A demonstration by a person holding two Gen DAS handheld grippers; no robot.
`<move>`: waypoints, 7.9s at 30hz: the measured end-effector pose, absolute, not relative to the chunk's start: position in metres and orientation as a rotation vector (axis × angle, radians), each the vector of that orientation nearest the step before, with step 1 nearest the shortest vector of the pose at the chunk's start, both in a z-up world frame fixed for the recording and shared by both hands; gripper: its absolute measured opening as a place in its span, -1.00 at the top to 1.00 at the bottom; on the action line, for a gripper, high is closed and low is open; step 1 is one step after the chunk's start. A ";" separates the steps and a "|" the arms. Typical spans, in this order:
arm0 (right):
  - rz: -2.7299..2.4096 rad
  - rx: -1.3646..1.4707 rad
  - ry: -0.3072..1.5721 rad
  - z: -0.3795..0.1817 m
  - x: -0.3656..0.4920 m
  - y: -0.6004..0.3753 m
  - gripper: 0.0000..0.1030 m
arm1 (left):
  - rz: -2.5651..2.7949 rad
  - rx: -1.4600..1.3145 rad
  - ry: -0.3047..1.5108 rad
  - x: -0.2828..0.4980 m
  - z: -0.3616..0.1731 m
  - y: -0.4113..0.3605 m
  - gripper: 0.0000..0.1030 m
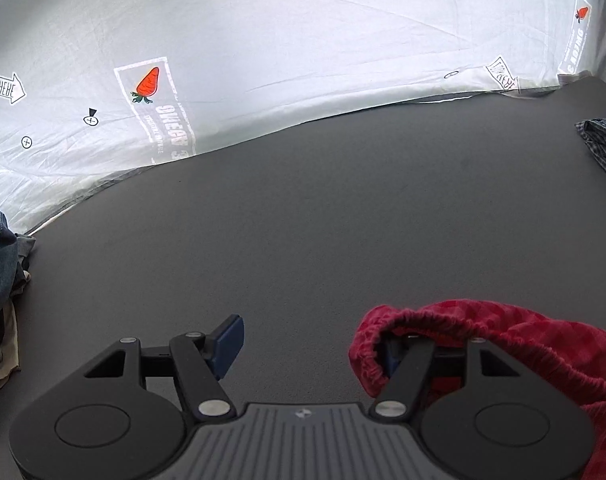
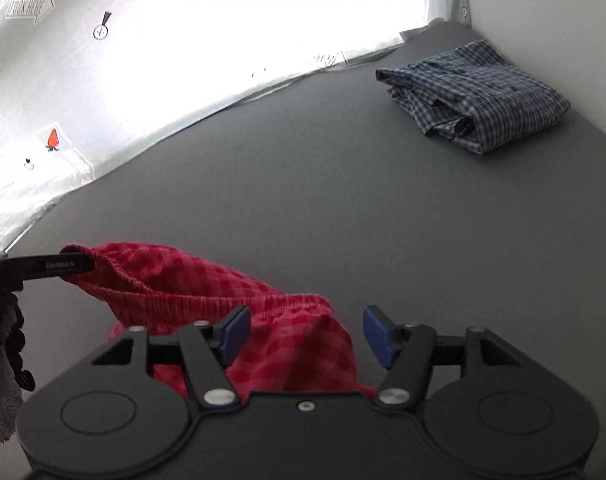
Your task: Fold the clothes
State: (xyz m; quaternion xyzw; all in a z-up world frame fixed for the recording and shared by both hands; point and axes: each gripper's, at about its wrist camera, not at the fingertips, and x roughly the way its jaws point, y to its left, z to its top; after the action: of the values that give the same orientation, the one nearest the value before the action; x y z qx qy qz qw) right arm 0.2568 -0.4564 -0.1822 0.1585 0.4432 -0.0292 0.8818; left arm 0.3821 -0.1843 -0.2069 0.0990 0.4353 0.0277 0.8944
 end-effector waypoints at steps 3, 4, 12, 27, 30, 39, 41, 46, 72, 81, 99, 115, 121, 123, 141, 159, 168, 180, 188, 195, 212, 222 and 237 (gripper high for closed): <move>-0.074 0.358 0.977 -0.201 0.260 -0.453 -0.21 | 0.064 0.198 0.906 0.384 -0.205 -0.179 -0.30; -0.074 0.391 0.970 -0.203 0.259 -0.455 0.19 | 0.064 0.200 0.902 0.384 -0.204 -0.179 -0.30; -0.039 0.359 0.634 -0.122 0.231 -0.450 0.94 | 0.137 0.179 0.685 0.358 -0.140 -0.177 -0.30; 0.201 0.183 0.121 0.048 0.157 -0.419 0.95 | 0.386 0.127 -0.026 0.222 0.066 -0.139 -0.31; 0.263 0.185 0.105 0.057 0.142 -0.414 0.95 | 0.437 0.145 -0.078 0.191 0.080 -0.128 -0.31; 0.388 0.127 0.089 0.073 0.090 -0.395 0.95 | 0.536 0.186 -0.119 0.100 0.101 -0.105 -0.36; 0.398 0.112 0.112 0.070 0.086 -0.389 0.94 | 0.550 0.206 -0.088 0.091 0.097 -0.102 -0.40; 0.412 0.105 0.190 0.057 0.100 -0.373 0.94 | 0.592 0.251 -0.002 0.094 0.077 -0.097 -0.40; 0.243 0.040 0.471 -0.065 0.344 -0.292 0.92 | 0.446 0.189 0.378 0.367 -0.075 -0.014 -0.40; 0.136 -0.075 0.720 -0.176 0.506 -0.259 0.36 | 0.043 -0.210 0.945 0.524 -0.218 0.044 -0.52; -0.073 -0.082 1.083 -0.220 0.325 -0.359 0.04 | 0.187 -0.104 0.963 0.367 -0.204 0.058 -0.69; 0.381 -0.200 0.858 -0.213 0.476 -0.217 -0.03 | 0.292 -0.144 0.877 0.416 -0.188 0.052 -0.50; 0.473 -0.313 0.930 -0.241 0.506 -0.194 0.81 | 0.289 -0.095 0.838 0.469 -0.188 0.043 -0.50; 0.424 -0.331 0.872 -0.235 0.506 -0.200 0.97 | 0.282 -0.085 0.832 0.490 -0.191 0.042 -0.50; 0.089 -0.253 0.853 -0.224 0.537 -0.255 0.39 | -0.066 -0.175 1.214 0.596 -0.249 0.048 -0.72; -0.077 -0.016 1.068 -0.222 0.334 -0.359 0.17 | 0.248 -0.423 1.057 0.354 -0.203 0.114 -0.74; -0.067 0.073 1.009 -0.243 0.288 -0.361 0.91 | 0.305 -0.504 1.086 0.266 -0.209 0.102 -0.74; -0.196 -0.102 0.945 -0.223 0.273 -0.382 0.39 | 0.393 -0.394 1.103 0.217 -0.206 0.092 -0.74; -0.016 -0.087 0.904 -0.215 0.238 -0.306 0.14 | 0.343 -0.413 1.030 0.206 -0.222 0.104 -0.37; 0.053 -0.165 0.898 -0.206 0.211 -0.247 0.11 | 0.106 -0.297 1.004 0.261 -0.238 0.100 -0.11; 0.024 -0.206 0.916 -0.204 0.196 -0.213 0.11 | 0.164 -0.272 0.797 0.211 -0.185 0.118 0.95; 0.137 -0.228 0.899 -0.206 0.212 -0.212 -0.01 | 0.406 -0.277 0.975 0.189 -0.220 0.137 0.13; 0.261 -0.354 0.833 -0.205 0.191 -0.165 -0.15 | 0.237 -0.182 1.040 0.204 -0.232 0.110 -0.41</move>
State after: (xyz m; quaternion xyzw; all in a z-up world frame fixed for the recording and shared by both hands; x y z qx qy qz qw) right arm 0.1907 -0.1652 -0.2052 -0.1707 0.4012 0.1259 0.8911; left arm 0.2039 0.1105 -0.2324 -0.0867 0.4948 0.1129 0.8573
